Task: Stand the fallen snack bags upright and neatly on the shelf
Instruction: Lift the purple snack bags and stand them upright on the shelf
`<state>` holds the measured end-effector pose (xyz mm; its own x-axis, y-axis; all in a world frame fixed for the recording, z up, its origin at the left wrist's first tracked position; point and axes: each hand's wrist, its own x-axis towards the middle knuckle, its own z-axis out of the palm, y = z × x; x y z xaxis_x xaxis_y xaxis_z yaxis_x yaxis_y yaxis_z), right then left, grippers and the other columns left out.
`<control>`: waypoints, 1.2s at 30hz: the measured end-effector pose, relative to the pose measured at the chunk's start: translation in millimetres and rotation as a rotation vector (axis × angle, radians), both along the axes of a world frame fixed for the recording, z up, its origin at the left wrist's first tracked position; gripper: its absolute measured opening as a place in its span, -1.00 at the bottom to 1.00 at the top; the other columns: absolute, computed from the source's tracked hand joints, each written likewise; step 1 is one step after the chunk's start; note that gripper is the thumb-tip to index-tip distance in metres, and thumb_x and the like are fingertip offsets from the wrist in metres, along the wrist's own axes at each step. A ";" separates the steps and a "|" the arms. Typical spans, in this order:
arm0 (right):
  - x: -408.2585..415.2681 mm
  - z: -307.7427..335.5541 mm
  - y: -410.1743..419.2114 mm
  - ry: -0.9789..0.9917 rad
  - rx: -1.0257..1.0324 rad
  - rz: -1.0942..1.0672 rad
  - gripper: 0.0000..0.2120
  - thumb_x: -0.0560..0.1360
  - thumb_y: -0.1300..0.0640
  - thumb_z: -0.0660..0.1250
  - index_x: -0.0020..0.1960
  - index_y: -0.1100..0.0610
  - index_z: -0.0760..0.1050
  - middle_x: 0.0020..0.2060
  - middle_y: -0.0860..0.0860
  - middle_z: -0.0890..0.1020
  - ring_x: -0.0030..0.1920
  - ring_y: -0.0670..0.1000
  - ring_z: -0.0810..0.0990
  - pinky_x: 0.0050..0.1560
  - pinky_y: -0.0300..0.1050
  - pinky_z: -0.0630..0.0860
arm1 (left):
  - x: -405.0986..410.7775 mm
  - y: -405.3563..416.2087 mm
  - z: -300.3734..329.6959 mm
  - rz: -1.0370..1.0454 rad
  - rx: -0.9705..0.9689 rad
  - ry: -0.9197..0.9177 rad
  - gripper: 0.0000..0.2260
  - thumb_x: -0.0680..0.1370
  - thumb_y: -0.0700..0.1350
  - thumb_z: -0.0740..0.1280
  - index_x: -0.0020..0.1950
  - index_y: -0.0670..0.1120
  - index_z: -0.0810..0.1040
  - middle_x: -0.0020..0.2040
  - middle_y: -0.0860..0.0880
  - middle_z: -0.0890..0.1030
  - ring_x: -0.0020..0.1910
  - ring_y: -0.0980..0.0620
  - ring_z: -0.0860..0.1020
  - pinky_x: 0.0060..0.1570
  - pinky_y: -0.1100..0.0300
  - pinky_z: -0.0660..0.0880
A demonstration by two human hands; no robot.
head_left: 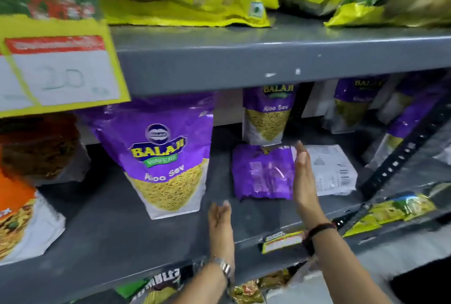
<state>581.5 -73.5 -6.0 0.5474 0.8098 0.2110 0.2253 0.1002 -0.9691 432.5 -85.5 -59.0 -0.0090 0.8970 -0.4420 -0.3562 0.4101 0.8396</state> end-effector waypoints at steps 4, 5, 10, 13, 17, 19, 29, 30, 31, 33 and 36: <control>69.3 2.4 2.4 -0.231 -0.088 -0.055 -0.61 0.58 0.04 0.03 0.35 0.15 0.28 0.33 0.04 0.39 0.35 -0.03 0.29 0.36 -0.24 0.17 | 47.8 27.0 -2.1 -0.004 -0.178 -0.071 -0.91 0.50 -0.09 0.26 -0.17 -0.06 0.39 -0.21 -0.05 0.39 -0.25 0.07 0.36 -0.22 0.28 0.35; 88.1 3.0 7.2 -0.343 -0.136 -0.030 -0.62 0.57 0.05 0.05 0.33 0.18 0.32 0.34 0.11 0.40 0.38 0.05 0.30 0.42 -0.08 0.17 | 61.4 28.1 -1.0 0.023 -0.214 -0.110 -0.89 0.51 -0.09 0.24 -0.21 -0.05 0.39 -0.26 -0.04 0.36 -0.31 0.08 0.34 -0.29 0.31 0.35; 167.7 14.0 49.8 -0.808 -0.571 0.228 -0.61 0.57 -0.05 0.02 0.27 0.11 0.39 0.31 0.14 0.46 0.34 0.14 0.36 0.44 0.15 0.09 | 130.3 17.9 3.8 0.114 -0.262 -0.332 -0.74 0.52 -0.11 0.23 0.17 -0.16 0.44 0.16 -0.14 0.41 0.17 -0.10 0.40 0.30 0.11 0.25; 182.6 19.1 70.0 -0.716 -0.738 0.452 -0.61 0.52 -0.12 0.12 0.22 0.05 0.44 0.29 0.10 0.49 0.28 0.11 0.44 0.29 -0.02 0.32 | 156.7 20.3 5.6 0.098 -0.309 -0.362 -0.91 0.48 -0.20 0.28 -0.02 -0.11 0.48 0.06 -0.12 0.45 0.03 -0.08 0.39 0.17 0.03 0.34; 187.5 29.7 81.2 -0.635 -0.941 0.714 -0.58 0.49 -0.11 0.18 0.17 0.18 0.46 0.24 0.16 0.52 0.17 0.11 0.50 0.22 -0.03 0.41 | 161.6 24.3 0.3 0.134 -0.243 -0.346 -0.84 0.44 -0.37 0.27 -0.09 -0.13 0.44 -0.20 -0.13 0.52 -0.23 -0.07 0.48 -0.42 0.09 0.57; 189.3 34.3 78.0 -0.657 -0.941 0.724 -0.60 0.47 -0.11 0.22 0.14 0.17 0.46 0.16 0.10 0.54 0.09 0.05 0.51 0.09 -0.14 0.43 | 157.9 20.5 -3.3 0.157 -0.199 -0.329 -0.83 0.44 -0.40 0.26 -0.13 -0.14 0.46 -0.19 -0.14 0.54 -0.21 -0.09 0.51 -0.50 0.10 0.57; 186.9 32.0 32.4 -0.216 -0.431 0.657 -0.77 0.48 0.15 0.28 0.14 0.07 0.44 -0.08 -0.09 0.60 -0.26 -0.31 0.56 -0.34 -0.55 0.42 | 129.4 29.9 40.7 0.126 0.292 -0.073 -0.83 0.49 -0.28 0.25 -0.24 -0.06 0.52 -0.44 0.12 0.64 -0.35 0.16 0.58 -0.25 0.16 0.59; 182.1 31.1 31.2 -0.169 -0.360 0.640 -0.76 0.48 0.20 0.26 0.14 0.06 0.42 -0.12 -0.13 0.58 -0.29 -0.35 0.57 -0.33 -0.54 0.43 | 127.1 39.8 48.0 0.139 0.347 -0.057 -0.81 0.49 -0.29 0.24 -0.26 -0.06 0.51 -0.47 0.13 0.63 -0.38 0.18 0.56 -0.24 0.16 0.57; 176.1 28.0 30.6 -0.126 -0.294 0.612 -0.76 0.49 0.25 0.24 0.13 0.06 0.40 -0.13 -0.14 0.57 -0.30 -0.37 0.56 -0.31 -0.53 0.45 | 125.3 49.2 55.9 0.146 0.402 -0.038 -0.80 0.49 -0.30 0.23 -0.26 -0.06 0.50 -0.48 0.13 0.62 -0.37 0.17 0.54 -0.20 0.14 0.54; 163.3 14.6 31.2 -0.037 -0.204 0.536 -0.72 0.48 0.31 0.24 0.14 0.06 0.37 -0.07 -0.08 0.58 -0.20 -0.30 0.58 -0.23 -0.47 0.50 | 121.8 66.2 69.1 0.115 0.501 0.016 -0.77 0.49 -0.33 0.22 -0.27 -0.04 0.48 -0.46 0.12 0.60 -0.34 0.17 0.53 -0.13 0.19 0.50; 149.9 -21.1 27.7 0.046 -0.210 0.443 -0.70 0.48 0.30 0.25 0.18 0.12 0.32 0.12 0.14 0.55 0.02 -0.06 0.55 -0.11 -0.35 0.53 | 120.4 78.1 73.1 -0.009 0.577 0.103 -0.73 0.49 -0.36 0.20 -0.27 -0.03 0.48 -0.47 0.21 0.64 -0.39 0.32 0.57 -0.29 0.47 0.49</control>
<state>731.4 -45.9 -27.1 0.1456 0.9893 0.0022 0.1614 -0.0216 -0.9867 552.9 -7.4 14.1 -0.0174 0.9925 0.1211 -0.2593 -0.1215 0.9581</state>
